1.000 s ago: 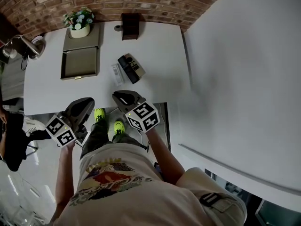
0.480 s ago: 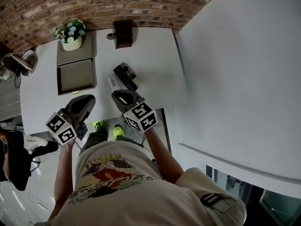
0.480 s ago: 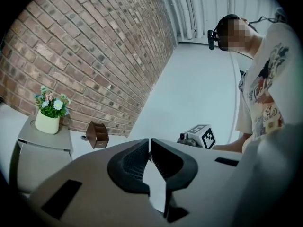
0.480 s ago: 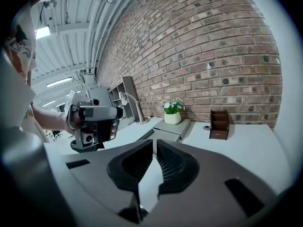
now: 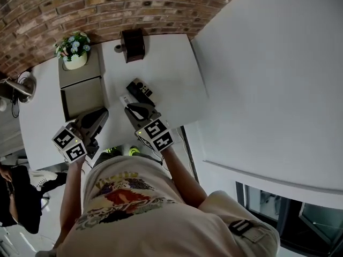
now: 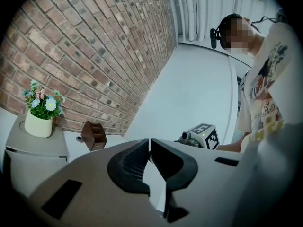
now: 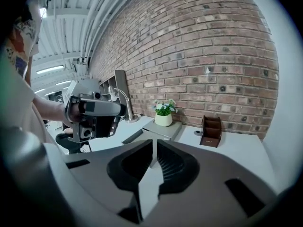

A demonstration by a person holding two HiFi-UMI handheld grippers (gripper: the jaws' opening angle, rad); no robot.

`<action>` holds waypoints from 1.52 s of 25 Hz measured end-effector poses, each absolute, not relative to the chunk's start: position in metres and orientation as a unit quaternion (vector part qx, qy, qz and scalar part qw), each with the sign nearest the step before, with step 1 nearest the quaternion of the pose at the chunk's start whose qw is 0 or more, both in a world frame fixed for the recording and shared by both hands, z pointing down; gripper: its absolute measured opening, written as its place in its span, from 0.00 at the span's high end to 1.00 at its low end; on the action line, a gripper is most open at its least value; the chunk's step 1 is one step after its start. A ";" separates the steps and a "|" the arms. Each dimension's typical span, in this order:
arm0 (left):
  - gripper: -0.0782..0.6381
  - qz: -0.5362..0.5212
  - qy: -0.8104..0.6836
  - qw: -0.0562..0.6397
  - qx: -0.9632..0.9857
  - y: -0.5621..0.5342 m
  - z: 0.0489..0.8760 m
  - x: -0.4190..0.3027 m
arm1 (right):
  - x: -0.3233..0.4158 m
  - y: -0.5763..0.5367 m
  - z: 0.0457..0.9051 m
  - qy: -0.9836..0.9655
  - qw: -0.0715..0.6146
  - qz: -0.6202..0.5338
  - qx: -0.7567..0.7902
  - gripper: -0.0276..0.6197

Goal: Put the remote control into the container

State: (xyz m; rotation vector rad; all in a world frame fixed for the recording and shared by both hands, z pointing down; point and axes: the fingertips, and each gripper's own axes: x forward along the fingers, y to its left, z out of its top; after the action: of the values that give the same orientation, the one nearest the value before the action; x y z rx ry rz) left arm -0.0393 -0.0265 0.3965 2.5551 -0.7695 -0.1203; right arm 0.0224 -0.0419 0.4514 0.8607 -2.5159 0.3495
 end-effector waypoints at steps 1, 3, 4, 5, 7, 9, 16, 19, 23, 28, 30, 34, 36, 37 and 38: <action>0.88 -0.043 -0.276 0.233 0.932 -0.029 0.396 -0.040 | 0.021 -0.043 0.452 -0.912 0.232 0.125 0.314 0.94; 0.88 -0.041 -0.267 0.234 0.934 -0.032 0.396 -0.042 | 0.017 -0.044 0.453 -0.909 0.238 0.126 0.318 0.93; 0.88 -0.040 -0.262 0.234 0.935 -0.033 0.396 -0.043 | 0.016 -0.045 0.454 -0.907 0.240 0.127 0.322 0.93; 0.88 -0.039 -0.258 0.235 0.936 -0.035 0.397 -0.044 | 0.015 -0.047 0.456 -0.904 0.242 0.125 0.329 0.91; 0.88 -0.036 -0.251 0.238 0.938 -0.037 0.399 -0.047 | 0.015 -0.052 0.461 -0.898 0.247 0.119 0.344 0.86; 0.88 -0.034 -0.245 0.242 0.938 -0.037 0.402 -0.051 | 0.015 -0.053 0.467 -0.893 0.255 0.117 0.353 0.83; 0.88 -0.023 -0.229 0.257 0.938 -0.038 0.419 -0.071 | 0.013 -0.058 0.494 -0.870 0.288 0.137 0.376 0.80; 0.88 -0.014 -0.228 0.266 0.936 -0.037 0.429 -0.076 | 0.018 -0.057 0.504 -0.859 0.303 0.148 0.385 0.80; 0.88 -0.010 -0.233 0.271 0.934 -0.035 0.440 -0.078 | 0.025 -0.051 0.521 -0.852 0.317 0.163 0.384 0.79; 0.88 -0.001 -0.243 0.281 0.928 -0.039 0.452 -0.074 | 0.033 -0.050 0.549 -0.842 0.344 0.186 0.372 0.72; 0.88 0.005 -0.247 0.280 0.928 -0.039 0.459 -0.071 | 0.035 -0.050 0.559 -0.840 0.355 0.190 0.362 0.70; 0.88 0.022 -0.252 0.286 0.924 -0.040 0.474 -0.068 | 0.035 -0.054 0.576 -0.842 0.363 0.197 0.347 0.69; 0.88 0.023 -0.258 0.293 0.920 -0.041 0.480 -0.067 | 0.033 -0.055 0.584 -0.843 0.364 0.200 0.341 0.68; 0.88 0.023 -0.261 0.296 0.919 -0.042 0.483 -0.067 | 0.033 -0.055 0.588 -0.843 0.366 0.203 0.339 0.68; 0.88 0.024 -0.263 0.298 0.917 -0.042 0.486 -0.067 | 0.033 -0.055 0.592 -0.842 0.367 0.206 0.337 0.68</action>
State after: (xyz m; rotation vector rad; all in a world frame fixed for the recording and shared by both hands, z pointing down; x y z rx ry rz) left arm -0.0669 -0.0424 0.4861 2.4378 -0.7002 0.0638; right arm 0.0326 -0.0554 0.5925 0.8648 -2.1637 0.5293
